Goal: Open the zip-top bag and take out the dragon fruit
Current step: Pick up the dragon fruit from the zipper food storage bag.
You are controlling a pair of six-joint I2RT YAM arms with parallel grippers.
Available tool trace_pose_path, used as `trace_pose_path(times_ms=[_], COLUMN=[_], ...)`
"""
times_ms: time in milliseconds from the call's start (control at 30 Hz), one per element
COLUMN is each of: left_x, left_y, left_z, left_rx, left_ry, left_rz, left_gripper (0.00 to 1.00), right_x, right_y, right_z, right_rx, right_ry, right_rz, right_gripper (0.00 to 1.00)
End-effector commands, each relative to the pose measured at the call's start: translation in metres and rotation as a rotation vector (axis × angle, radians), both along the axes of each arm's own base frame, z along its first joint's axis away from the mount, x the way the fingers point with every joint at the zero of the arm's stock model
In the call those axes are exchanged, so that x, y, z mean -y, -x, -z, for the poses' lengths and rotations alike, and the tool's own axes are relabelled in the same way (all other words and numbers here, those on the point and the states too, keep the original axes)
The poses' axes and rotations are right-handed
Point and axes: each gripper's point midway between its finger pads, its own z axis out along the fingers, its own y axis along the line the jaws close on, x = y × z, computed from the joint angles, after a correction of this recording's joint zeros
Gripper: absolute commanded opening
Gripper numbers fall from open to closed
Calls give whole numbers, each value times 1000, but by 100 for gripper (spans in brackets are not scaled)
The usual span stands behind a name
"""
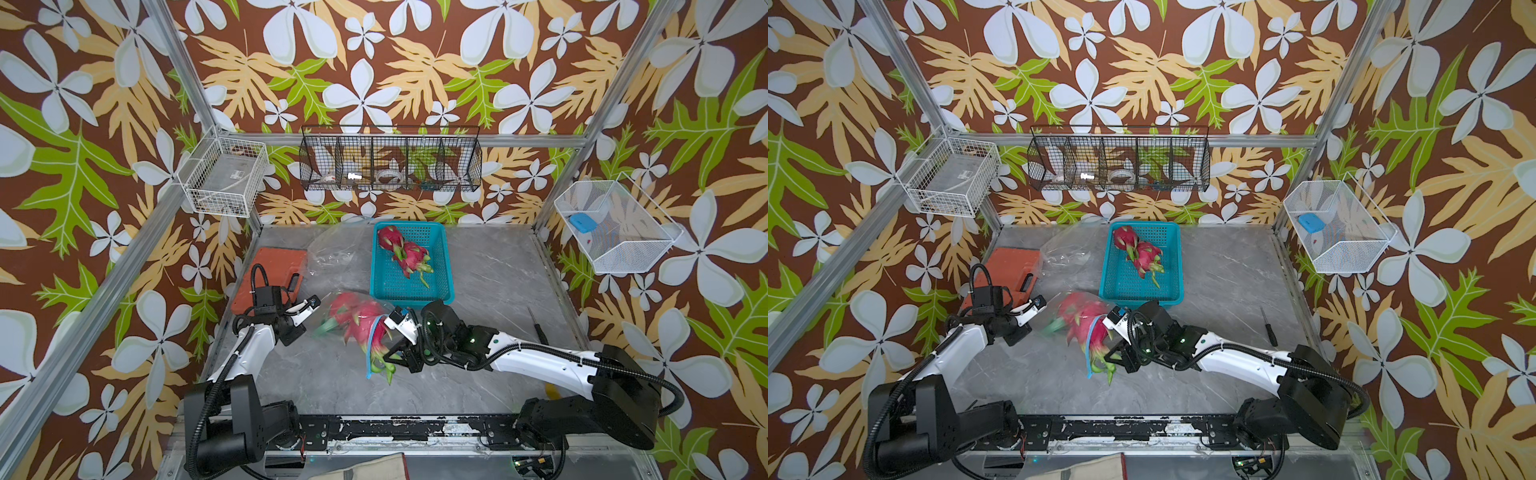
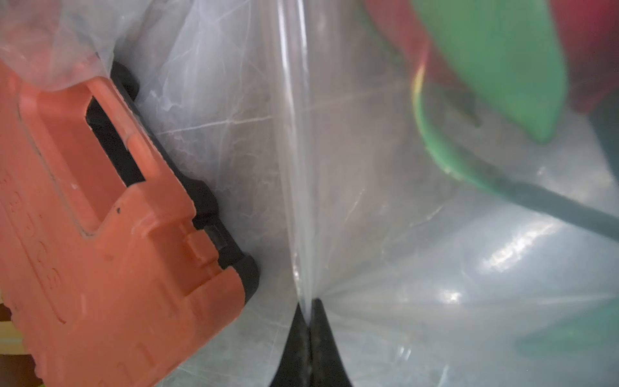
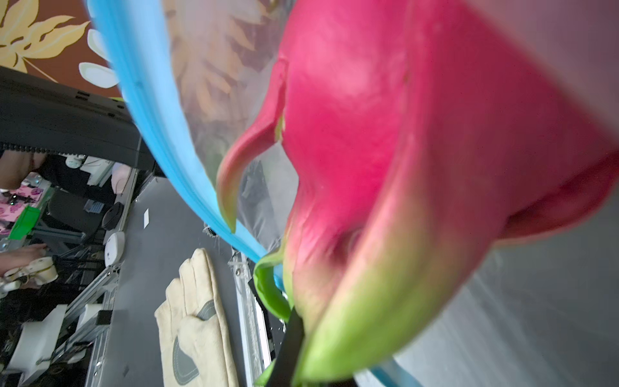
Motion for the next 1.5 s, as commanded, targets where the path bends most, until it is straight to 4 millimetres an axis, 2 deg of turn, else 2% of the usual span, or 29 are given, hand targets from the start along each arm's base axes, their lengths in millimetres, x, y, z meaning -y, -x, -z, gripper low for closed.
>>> trace_pose_path(times_ms=[0, 100, 267, 333, 400, 467, 500, 567, 633, 733, 767, 800, 867, 900, 933, 1000, 1100, 1133, 1167, 1300, 1400, 1467], left_x=[-58, -57, -57, -57, -59, -60, -59, -57, -54, -52, -52, -52, -51, -51, -50, -48, -43, -42, -41, -39, -39, -39], left_y=[-17, -15, -11, -10, -10, -12, -14, -16, -18, -17, -17, -15, -13, -12, -12, -10, -7, -5, -4, -2, 0, 1], left_z=[-20, -16, -14, -15, -17, -18, -19, -21, -23, -26, -26, -26, -26, -26, -26, -26, -24, -23, -22, -22, -22, -23], left_rx=[92, 84, 62, 65, 68, 70, 73, 74, 72, 70, 70, 68, 69, 69, 66, 63, 51, 45, 43, 40, 35, 35], left_ry=[-262, -256, -244, -249, -251, -247, -241, -216, -187, -169, -170, -175, -175, -173, -170, -158, -132, -123, -119, -112, -115, -114], left_rz=[-168, -172, -181, -178, -180, -186, -190, -197, -208, -213, -210, -208, -203, -204, -204, -202, -199, -197, -194, -194, -192, -189], left_gripper=[0, 0, 0, 0, 0, 0, 0, 0, 0, 0, 0, 0, 0, 0, 0, 0, 0, 0, 0, 0, 0, 0], right_x=[15, 15, 3, 4, 12, 21, 27, 28, 25, 18, 19, 18, 15, 13, 11, 10, 14, 14, 11, -7, -24, -32], right_y=[35, 47, 42, 42, 41, 29, 17, 5, -8, -17, -20, -20, -8, -1, 9, 22, 17, 15, 15, 9, 7, 12], right_z=[4, -3, -16, -7, 12, 33, 44, 55, 62, 68, 71, 74, 71, 65, 59, 46, 33, 32, 30, 36, 17, 8], right_rx=[-138, -162, -166, -179, -171, -120, -80, -41, -23, -20, -11, -11, 9, 68, 158, 328, 409, 410, 406, 406, 451, 466], right_ry=[23, -23, -94, -63, 9, 100, 153, 182, 181, 159, 170, 174, 165, 162, 160, 151, 137, 138, 135, 189, 174, 171], right_rz=[-113, -178, -181, -180, -154, -79, -18, 39, 100, 131, 147, 143, 95, 67, 34, 17, 103, 126, 130, 140, 162, 161], right_gripper=[0, 0, 5, 8, 11, 24, 26, 26, 18, 5, 4, 6, 25, 36, 42, 50, 60, 97, 100, 100, 100, 95])
